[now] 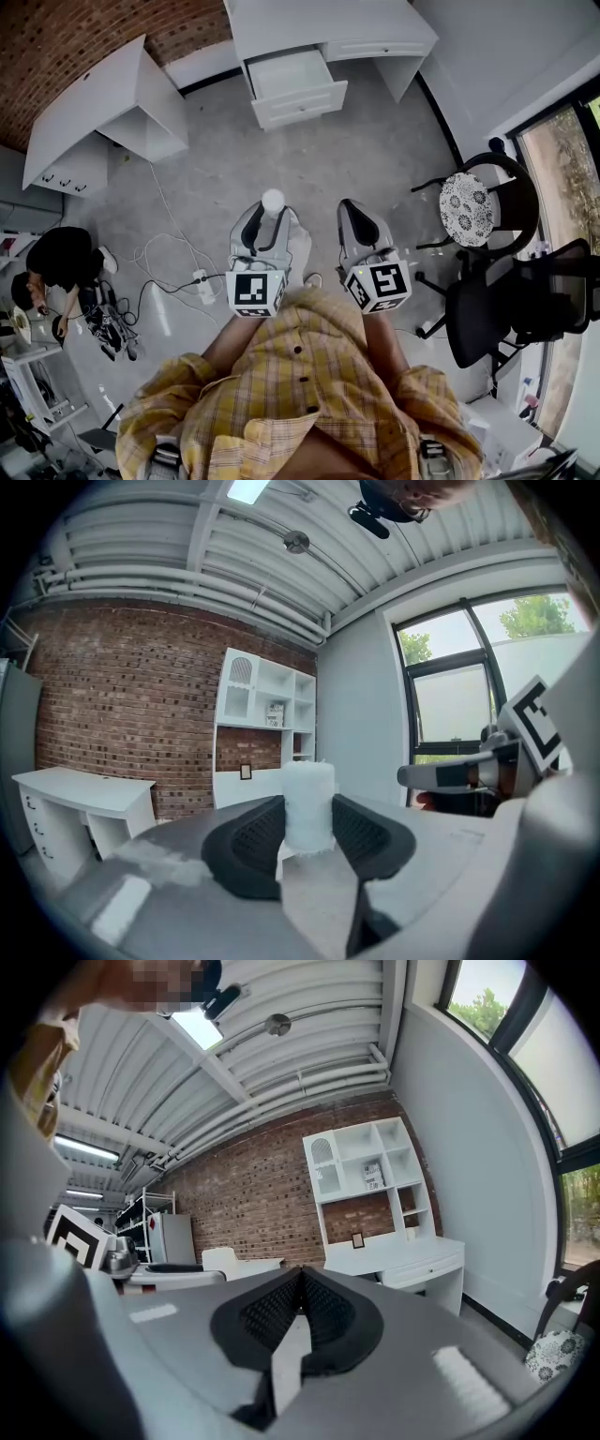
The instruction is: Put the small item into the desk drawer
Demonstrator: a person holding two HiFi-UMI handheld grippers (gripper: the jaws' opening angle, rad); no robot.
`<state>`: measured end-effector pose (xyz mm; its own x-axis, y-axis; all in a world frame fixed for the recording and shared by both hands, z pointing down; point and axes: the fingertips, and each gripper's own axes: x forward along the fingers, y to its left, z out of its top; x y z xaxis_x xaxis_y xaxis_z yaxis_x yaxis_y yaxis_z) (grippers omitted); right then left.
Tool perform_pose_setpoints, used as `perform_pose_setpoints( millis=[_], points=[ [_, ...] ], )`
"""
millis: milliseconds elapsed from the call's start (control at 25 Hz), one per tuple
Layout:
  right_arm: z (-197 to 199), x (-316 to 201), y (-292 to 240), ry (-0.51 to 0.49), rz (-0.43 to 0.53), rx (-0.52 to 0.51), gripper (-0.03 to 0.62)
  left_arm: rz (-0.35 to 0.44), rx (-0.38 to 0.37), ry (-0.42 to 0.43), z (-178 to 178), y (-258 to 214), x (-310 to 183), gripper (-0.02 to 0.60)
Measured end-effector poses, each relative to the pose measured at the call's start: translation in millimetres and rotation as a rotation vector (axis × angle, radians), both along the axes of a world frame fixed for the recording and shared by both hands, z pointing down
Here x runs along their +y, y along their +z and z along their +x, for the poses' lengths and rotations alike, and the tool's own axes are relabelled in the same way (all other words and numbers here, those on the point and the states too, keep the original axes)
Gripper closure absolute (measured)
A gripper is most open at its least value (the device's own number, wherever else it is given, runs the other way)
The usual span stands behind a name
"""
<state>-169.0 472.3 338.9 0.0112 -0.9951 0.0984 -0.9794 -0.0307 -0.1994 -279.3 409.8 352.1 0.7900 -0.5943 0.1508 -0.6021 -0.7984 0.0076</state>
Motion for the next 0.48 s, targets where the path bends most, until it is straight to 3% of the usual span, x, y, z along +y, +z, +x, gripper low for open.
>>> perform_pose_setpoints(
  millis=[480],
  points=[
    [50,-98,7,-0.04,-0.01,0.004,0.599,-0.02,0.028,-0.035,53,10,-93,0.413]
  ],
)
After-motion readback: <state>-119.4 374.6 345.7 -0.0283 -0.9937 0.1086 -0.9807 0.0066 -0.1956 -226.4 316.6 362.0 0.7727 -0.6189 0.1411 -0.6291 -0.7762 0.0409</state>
